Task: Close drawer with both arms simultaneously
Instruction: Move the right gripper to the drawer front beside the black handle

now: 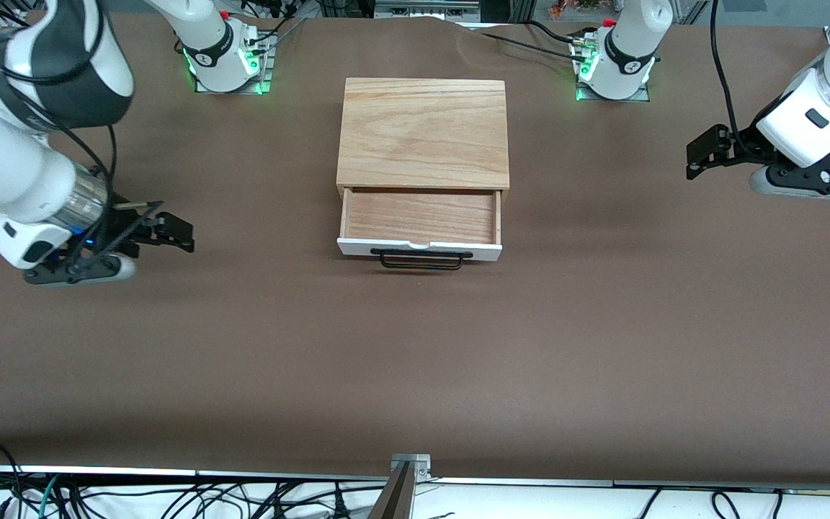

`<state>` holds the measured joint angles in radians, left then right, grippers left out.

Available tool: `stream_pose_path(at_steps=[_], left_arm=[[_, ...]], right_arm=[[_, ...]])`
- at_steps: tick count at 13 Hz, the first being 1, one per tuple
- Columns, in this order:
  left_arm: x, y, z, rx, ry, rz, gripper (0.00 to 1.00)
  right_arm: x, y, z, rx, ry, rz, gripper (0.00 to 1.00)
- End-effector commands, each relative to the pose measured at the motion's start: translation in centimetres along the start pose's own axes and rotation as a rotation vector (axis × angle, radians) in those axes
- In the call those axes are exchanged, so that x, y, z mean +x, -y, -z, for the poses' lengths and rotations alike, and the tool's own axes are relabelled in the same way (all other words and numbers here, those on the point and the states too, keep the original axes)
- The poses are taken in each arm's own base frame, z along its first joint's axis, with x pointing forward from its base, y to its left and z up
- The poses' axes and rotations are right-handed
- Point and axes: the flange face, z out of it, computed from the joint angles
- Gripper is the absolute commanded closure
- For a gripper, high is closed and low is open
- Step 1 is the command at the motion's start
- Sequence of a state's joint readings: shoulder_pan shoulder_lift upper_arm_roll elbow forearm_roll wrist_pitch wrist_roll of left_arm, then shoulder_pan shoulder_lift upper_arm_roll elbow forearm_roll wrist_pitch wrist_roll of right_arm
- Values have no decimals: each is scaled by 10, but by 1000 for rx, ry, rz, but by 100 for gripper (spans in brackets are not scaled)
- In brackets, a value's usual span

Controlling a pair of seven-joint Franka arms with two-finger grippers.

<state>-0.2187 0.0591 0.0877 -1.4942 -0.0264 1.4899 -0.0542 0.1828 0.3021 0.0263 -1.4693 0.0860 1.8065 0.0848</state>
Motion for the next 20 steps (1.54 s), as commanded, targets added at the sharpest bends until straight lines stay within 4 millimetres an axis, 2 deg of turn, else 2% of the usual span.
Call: stream_pose_path(at_steps=[1, 5, 7, 9, 11, 12, 16, 20], left_arm=[[1, -3, 6, -25, 2, 0, 0], [1, -2, 6, -25, 2, 2, 0], [1, -2, 6, -25, 2, 2, 0], [1, -3, 6, -25, 2, 2, 0], [1, -2, 7, -57, 2, 8, 0], [1, -2, 7, -63, 4, 8, 0], [1, -1, 6, -62, 5, 10, 0], [1, -2, 7, -63, 4, 10, 0]], right_arm=[[13, 32, -23, 19, -32, 27, 0], [36, 84, -70, 132, -59, 40, 0], [43, 103, -96, 136, -85, 56, 0], [45, 126, -126, 139, -104, 72, 0], [43, 157, -147, 150, -127, 34, 0], [41, 165, -156, 151, -127, 30, 0], [36, 189, -179, 167, -95, 48, 0], [31, 202, -185, 240, -64, 17, 0]])
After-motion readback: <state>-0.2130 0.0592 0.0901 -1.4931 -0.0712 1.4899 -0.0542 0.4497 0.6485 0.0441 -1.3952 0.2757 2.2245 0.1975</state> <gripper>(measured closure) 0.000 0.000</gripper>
